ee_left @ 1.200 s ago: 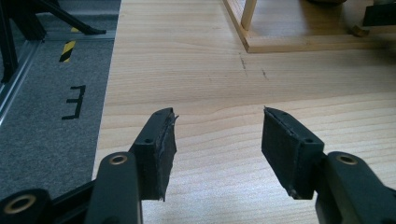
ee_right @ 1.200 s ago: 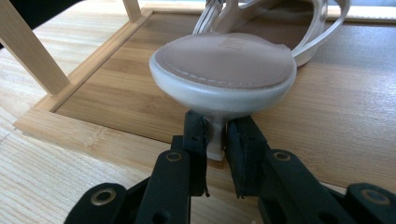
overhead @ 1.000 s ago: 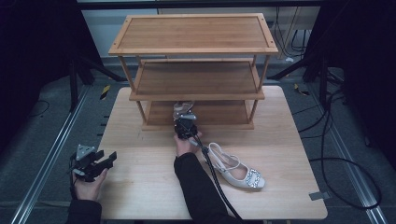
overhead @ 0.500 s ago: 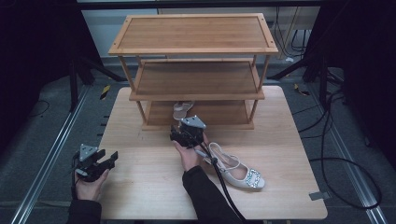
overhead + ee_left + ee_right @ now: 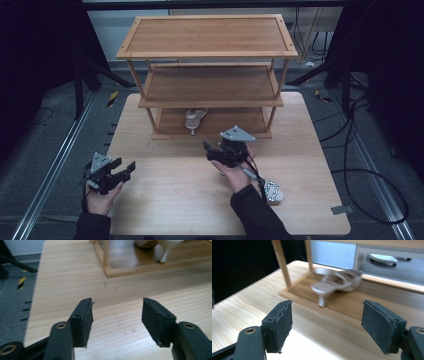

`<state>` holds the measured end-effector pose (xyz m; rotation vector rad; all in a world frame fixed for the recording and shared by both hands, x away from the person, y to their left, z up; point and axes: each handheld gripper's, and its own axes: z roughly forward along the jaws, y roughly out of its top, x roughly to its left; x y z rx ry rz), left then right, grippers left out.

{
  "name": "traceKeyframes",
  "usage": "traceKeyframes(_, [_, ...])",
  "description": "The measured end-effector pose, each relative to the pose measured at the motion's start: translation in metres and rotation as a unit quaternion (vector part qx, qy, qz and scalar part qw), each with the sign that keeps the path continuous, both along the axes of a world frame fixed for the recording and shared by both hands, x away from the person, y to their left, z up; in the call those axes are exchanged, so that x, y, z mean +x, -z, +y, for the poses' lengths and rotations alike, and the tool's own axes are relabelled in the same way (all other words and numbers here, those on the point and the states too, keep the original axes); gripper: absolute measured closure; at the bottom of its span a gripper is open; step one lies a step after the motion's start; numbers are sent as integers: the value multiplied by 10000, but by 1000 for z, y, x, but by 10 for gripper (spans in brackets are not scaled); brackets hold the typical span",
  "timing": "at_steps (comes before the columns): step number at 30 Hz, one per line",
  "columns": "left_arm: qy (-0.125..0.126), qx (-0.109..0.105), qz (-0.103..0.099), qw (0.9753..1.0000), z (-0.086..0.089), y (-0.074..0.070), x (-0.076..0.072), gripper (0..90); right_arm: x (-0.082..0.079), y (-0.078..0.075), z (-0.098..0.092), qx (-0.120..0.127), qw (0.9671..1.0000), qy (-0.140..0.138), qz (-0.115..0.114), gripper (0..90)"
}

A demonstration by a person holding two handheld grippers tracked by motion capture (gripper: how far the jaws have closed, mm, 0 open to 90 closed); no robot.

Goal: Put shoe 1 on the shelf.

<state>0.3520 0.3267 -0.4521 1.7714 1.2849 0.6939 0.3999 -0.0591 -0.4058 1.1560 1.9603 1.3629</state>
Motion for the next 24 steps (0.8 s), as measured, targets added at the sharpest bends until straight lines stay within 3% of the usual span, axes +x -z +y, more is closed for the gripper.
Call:
traceKeyframes(2, [156, -48, -71, 9998, -7, -1, 0, 394, -4, 0, -18, 40, 10000, 65, 16, 240])
traceKeyframes(3, [203, -46, -118, 9997, -11, -2, 1, 392, -8, 1, -40, 81, 9998, 166, 26, 230])
traceKeyframes(5, [357, -87, -155, 9992, -17, -3, 2, 391, -9, 2, -48, 81, 9998, 192, 27, 228])
traceKeyframes(10, [717, -118, -125, 9973, -33, -7, 6, 388, -17, 10, -96, 103, 9987, 496, 75, 205])
traceKeyframes(14, [995, -90, -154, 9949, -49, -10, 11, 389, -25, 18, -126, -88, 9976, 690, 50, 198])
traceKeyframes(19, [1401, -114, -133, 9900, -76, -15, 18, 388, -37, 28, -157, -239, 9961, 850, 92, 205])
traceKeyframes(22, [1686, -48, -84, 9856, -96, -16, 21, 379, -43, 40, -173, -247, 9948, 966, 207, 208])
traceKeyframes(24, [1930, 6, -84, 9812, -113, -17, 21, 375, -44, 42, -176, -265, 9944, 1002, 226, 209])
